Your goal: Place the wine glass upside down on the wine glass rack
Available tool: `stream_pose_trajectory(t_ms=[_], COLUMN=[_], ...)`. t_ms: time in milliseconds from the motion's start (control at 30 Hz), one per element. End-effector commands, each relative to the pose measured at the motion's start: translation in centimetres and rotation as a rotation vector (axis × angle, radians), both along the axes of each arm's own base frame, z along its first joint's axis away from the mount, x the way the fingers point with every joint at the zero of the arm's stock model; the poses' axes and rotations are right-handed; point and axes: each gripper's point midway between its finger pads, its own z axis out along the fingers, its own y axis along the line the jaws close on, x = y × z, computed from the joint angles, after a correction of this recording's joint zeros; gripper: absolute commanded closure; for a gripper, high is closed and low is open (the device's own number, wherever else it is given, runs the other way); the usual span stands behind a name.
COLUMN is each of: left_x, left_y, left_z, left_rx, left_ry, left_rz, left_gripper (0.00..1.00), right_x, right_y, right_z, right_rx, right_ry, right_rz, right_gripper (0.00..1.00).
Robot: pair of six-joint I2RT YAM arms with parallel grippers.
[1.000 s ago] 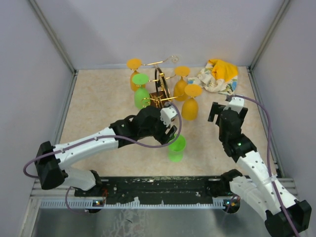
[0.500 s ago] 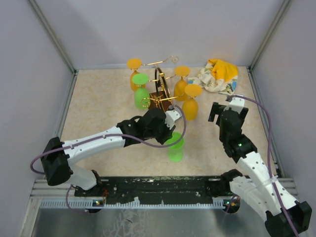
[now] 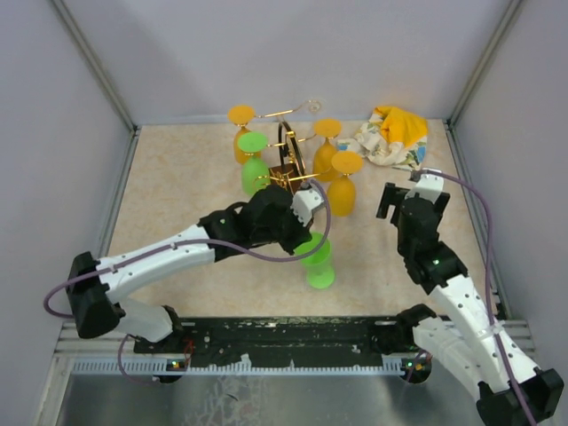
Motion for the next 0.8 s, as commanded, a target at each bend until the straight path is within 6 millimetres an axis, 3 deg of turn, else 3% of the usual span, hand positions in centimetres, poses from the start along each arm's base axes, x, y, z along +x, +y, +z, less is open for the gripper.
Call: stream_pose_trajectory(t_ms=[0, 100, 267, 400, 567, 767], left_x=[-1.7, -1.3, 1.3, 3.5, 3.9, 4.1], left_y=[-1.0, 0.8, 6.4, 10.7, 13.6, 12.7], left_z=[12.1, 18.4, 28.1, 33.3, 37.1, 36.5], left_rx=[-0.275, -0.356, -0.425, -0.444, -0.536, -0.629], left_ry=[-0.160, -0.268, -0.527, -0.802, -1.085, -1.224], left_rz=[-0.132, -0.085, 0.140, 0.321, 0.447, 0.469], left_gripper=[1.00, 1.00, 1.00, 1.00, 1.00, 1.00], right_x=[0.1, 0.1, 0.9, 1.9, 2.1, -0.1], right_y=[0.0, -0.2, 1.6, 3.4, 6.3, 12.4], right_z=[5.7, 7.6, 9.3, 10.1, 13.5, 20.5], right_rx=[0.014, -0.003, 0.026, 0.087, 0.247, 0.612], right_ry=[-0.097, -0.094, -0.044, -0.053, -0.159, -0.436], right_rz=[0.005, 0.002, 0.075, 0.137, 0.252, 0.586], right_gripper=[0.09, 0.09, 0.09, 0.09, 0.09, 0.12])
